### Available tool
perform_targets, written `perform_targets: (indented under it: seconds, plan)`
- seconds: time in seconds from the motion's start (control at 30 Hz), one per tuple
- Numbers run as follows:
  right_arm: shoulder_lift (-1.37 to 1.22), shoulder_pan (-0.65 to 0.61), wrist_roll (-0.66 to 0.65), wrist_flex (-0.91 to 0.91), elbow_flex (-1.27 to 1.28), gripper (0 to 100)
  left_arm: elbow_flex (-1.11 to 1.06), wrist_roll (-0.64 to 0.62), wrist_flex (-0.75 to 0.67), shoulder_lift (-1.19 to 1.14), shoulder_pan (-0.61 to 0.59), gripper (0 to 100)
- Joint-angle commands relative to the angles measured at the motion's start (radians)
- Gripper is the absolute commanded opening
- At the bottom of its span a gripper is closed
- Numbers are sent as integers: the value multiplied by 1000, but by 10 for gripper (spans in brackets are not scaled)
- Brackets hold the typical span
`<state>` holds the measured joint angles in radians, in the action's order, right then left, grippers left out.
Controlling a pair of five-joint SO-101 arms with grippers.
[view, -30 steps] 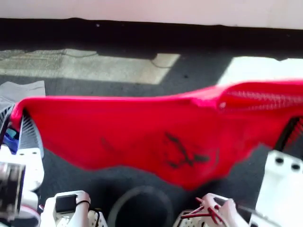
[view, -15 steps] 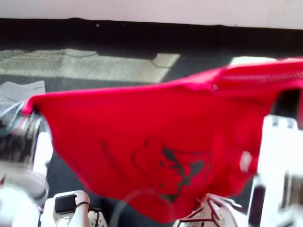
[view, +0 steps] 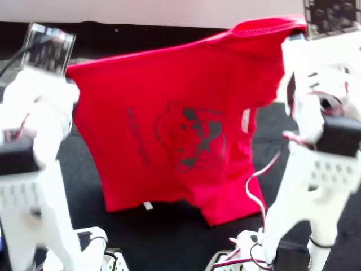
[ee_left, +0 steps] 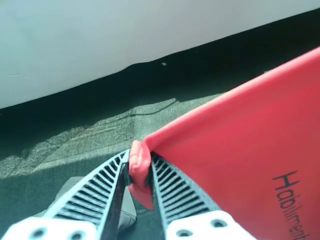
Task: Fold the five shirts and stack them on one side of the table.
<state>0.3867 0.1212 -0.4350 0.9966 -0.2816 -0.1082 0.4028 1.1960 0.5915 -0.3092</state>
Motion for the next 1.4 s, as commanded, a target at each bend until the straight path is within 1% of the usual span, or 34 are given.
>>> perform_targets:
  seconds: [0.0,0.07,0.13,0.23,0.3,0.47,0.57,0.67,0.77,0.83,0.9,1.1,1.27,1.37]
  plan:
    - [4,12,5,-340,217,5,193,12,-32,-217,2,8]
    - [-33,12,-11,-456,298,5,312,12,-32,-355,21,8]
    - [-101,5,-57,-515,312,5,426,14,-11,-487,33,8]
    - [-232,-16,-97,-527,295,5,582,14,35,-680,47,8]
    - [-329,-35,-97,-527,257,5,679,15,54,-802,47,8]
    - [-590,-71,-94,-522,79,5,885,17,60,-1063,41,8]
    - [-737,-105,-66,-521,-35,5,974,55,60,-1179,41,8]
    - [-866,-127,28,-501,-148,5,1044,57,60,-1273,42,8]
    - [-977,-145,150,-372,-268,5,1082,52,69,-1346,45,8]
    - [-1038,-154,226,-251,-341,5,1096,52,120,-1383,48,8]
    - [-1087,-154,261,-131,-412,5,1110,51,186,-1409,50,8]
    - [-1153,-153,262,189,-610,5,1187,51,350,-1431,50,8]
    - [-1158,-153,259,420,-820,5,1287,51,549,-1431,88,8]
    - [-1159,-154,258,529,-901,5,1310,11,578,-1428,91,8]
